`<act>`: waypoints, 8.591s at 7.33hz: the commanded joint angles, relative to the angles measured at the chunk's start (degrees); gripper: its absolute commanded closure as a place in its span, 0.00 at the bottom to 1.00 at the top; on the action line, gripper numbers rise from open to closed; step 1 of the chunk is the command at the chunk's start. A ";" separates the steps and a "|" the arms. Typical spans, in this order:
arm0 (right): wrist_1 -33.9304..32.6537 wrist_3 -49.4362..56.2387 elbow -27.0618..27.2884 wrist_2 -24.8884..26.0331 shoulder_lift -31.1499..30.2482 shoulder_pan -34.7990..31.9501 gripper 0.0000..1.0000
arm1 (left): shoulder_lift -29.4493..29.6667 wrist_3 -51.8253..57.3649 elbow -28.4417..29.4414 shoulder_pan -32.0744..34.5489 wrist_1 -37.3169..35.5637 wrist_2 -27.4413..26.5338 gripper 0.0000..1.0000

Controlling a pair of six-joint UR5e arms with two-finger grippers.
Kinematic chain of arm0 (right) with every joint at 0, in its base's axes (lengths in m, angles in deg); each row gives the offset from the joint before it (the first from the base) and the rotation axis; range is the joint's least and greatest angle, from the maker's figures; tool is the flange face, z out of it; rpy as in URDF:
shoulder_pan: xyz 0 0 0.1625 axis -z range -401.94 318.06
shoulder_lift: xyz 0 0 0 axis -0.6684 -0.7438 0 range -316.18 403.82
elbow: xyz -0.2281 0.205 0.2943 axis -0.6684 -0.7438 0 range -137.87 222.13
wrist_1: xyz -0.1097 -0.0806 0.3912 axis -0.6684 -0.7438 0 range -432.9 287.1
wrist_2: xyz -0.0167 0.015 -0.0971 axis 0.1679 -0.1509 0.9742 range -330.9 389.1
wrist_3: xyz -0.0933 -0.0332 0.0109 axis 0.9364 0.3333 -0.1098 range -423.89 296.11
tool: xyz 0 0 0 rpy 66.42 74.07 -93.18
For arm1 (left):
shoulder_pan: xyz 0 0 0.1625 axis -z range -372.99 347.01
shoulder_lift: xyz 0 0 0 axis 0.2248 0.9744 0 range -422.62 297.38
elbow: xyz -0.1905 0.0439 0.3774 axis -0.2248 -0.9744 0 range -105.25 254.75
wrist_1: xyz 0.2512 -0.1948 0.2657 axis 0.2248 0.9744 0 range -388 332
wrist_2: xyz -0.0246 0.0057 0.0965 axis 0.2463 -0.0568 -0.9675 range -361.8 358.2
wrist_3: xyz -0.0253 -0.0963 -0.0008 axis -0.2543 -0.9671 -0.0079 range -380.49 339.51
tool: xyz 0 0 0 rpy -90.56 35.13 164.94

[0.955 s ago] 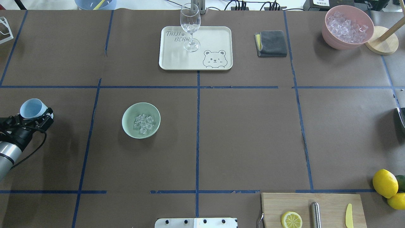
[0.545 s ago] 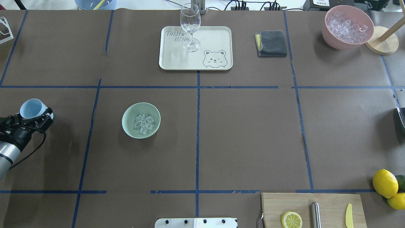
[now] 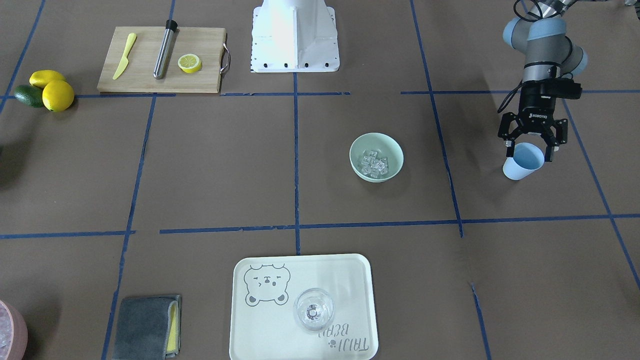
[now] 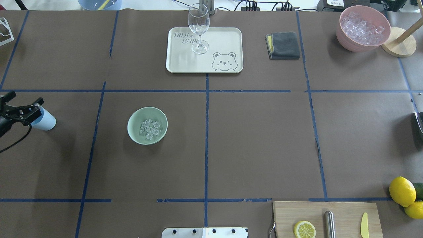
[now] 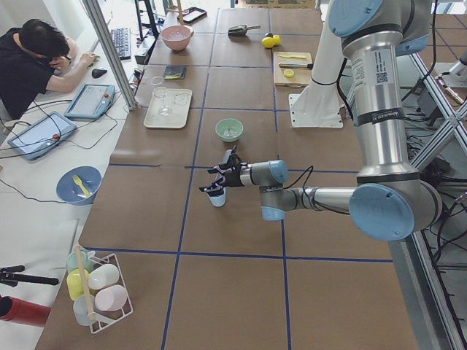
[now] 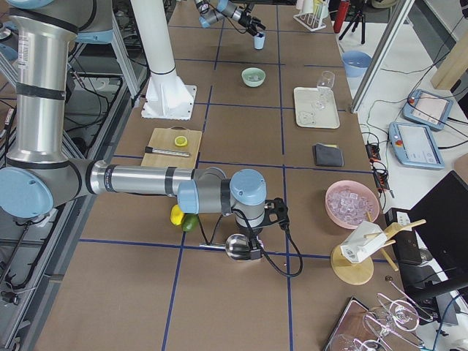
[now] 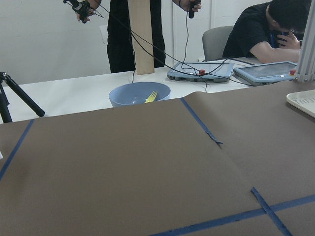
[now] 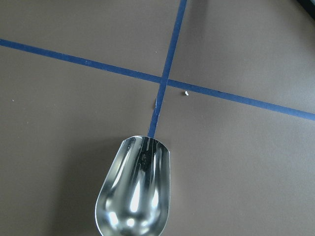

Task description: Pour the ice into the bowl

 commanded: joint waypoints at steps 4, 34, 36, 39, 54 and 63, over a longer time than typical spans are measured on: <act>0.00 -0.12 4.25 -0.18 0.83 0.09 0.00 | 1.28 32.48 -10.34 35.13 -29.38 40.59 0.00; 12.56 -85.81 -29.85 32.69 69.38 68.29 1.00 | 5.06 49.26 -8.77 52.52 -87.64 69.56 0.00; 11.96 -84.76 -26.87 31.20 67.38 64.53 1.00 | 4.88 49.26 -8.42 52.51 -87.64 69.56 0.00; 3.54 -75.05 -8.72 20.52 54.32 53.48 1.00 | 4.44 49.52 -8.59 52.52 -87.64 69.56 0.00; 38.33 -36.25 -6.72 2.98 4.00 27.80 0.00 | 4.62 49.52 -8.94 52.51 -87.46 69.65 0.00; -1.14 -4.69 -3.38 -0.77 1.45 2.81 0.00 | 4.62 49.79 -8.94 52.43 -87.55 70.00 0.00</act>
